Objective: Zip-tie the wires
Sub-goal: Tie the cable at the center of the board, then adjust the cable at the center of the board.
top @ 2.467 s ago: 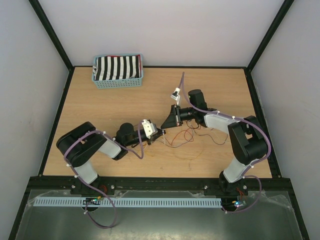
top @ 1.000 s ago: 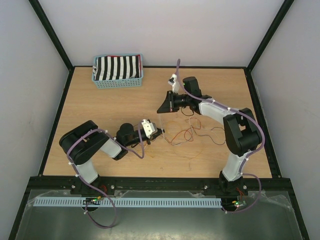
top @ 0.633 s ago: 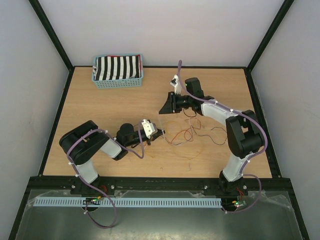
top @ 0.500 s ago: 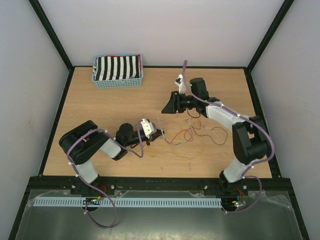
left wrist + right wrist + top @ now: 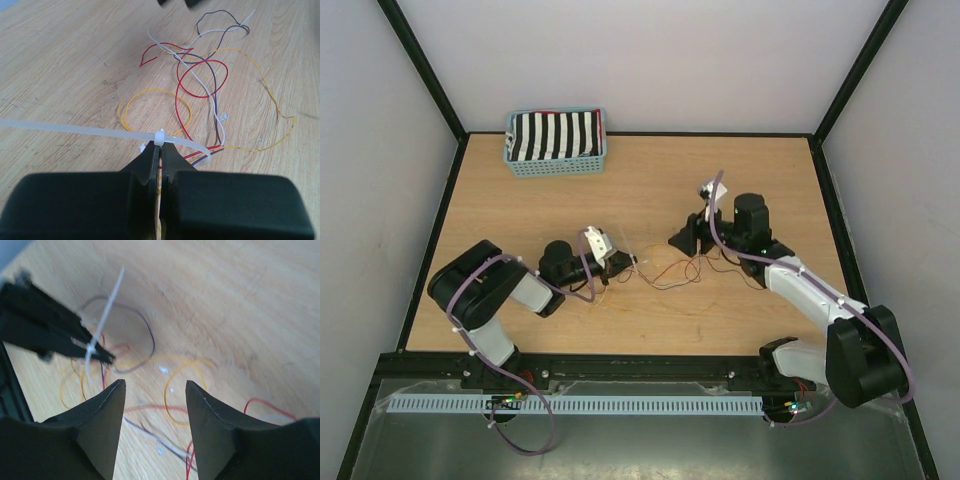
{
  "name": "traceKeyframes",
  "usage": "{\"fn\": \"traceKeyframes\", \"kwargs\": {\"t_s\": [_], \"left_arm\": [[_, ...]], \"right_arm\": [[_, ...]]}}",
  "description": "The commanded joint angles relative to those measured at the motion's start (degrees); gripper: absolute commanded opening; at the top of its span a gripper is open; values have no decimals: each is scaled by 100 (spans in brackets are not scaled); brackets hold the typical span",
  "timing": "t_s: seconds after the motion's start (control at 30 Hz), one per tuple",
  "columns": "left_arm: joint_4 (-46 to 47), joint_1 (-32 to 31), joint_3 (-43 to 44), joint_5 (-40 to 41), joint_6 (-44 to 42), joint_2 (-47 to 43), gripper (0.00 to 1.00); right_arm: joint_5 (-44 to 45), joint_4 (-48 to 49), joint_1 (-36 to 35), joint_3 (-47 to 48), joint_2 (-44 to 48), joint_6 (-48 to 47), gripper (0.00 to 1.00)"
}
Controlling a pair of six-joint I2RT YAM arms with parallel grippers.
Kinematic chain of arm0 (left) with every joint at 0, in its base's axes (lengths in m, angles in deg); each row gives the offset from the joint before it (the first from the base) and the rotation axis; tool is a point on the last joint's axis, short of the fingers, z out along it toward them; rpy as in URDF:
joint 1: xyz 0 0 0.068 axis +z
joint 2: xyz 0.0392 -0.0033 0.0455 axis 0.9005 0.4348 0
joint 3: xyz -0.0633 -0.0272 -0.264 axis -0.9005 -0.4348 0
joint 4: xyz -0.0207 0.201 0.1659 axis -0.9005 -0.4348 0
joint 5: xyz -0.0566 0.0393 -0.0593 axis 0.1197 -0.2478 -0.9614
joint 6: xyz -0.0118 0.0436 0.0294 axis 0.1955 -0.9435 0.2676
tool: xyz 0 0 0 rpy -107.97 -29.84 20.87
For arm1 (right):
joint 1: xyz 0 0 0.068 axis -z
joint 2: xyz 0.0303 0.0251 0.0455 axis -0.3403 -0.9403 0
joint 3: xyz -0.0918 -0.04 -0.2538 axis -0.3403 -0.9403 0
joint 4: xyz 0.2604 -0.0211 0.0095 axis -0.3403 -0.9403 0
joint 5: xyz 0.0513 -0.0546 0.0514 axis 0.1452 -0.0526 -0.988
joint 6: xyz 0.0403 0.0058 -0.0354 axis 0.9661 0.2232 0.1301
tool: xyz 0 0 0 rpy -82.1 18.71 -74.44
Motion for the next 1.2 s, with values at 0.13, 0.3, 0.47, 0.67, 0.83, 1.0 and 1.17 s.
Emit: {"fn": "traceKeyframes", "kwargs": {"t_s": [0.13,0.3,0.47,0.67,0.83,1.0,1.17], "left_arm": [[184,401,-79,-757,525,-345,0],[176,560,-60,-888,881,-520,0],[106,726,-5,-964,1220,-901,0],[-368,815,102,-932,1321,-1211,0],[-2584,762,737,-941,879,-1878,0],[-3315,746,780,-769,648,-2389,0],[-3576,748,928,-924,747,-2511,0]], "right_arm": [[-1040,946,-7,-810,206,-662,43],[-1206,867,-82,-803,-43,-360,42],[-892,876,-102,-942,210,-414,43],[-661,1130,-103,-1116,379,-419,47],[-851,1687,-136,-1296,344,-279,46],[-928,2057,-292,-1362,306,-325,42],[-874,2223,-482,-1364,256,-501,41]]}}
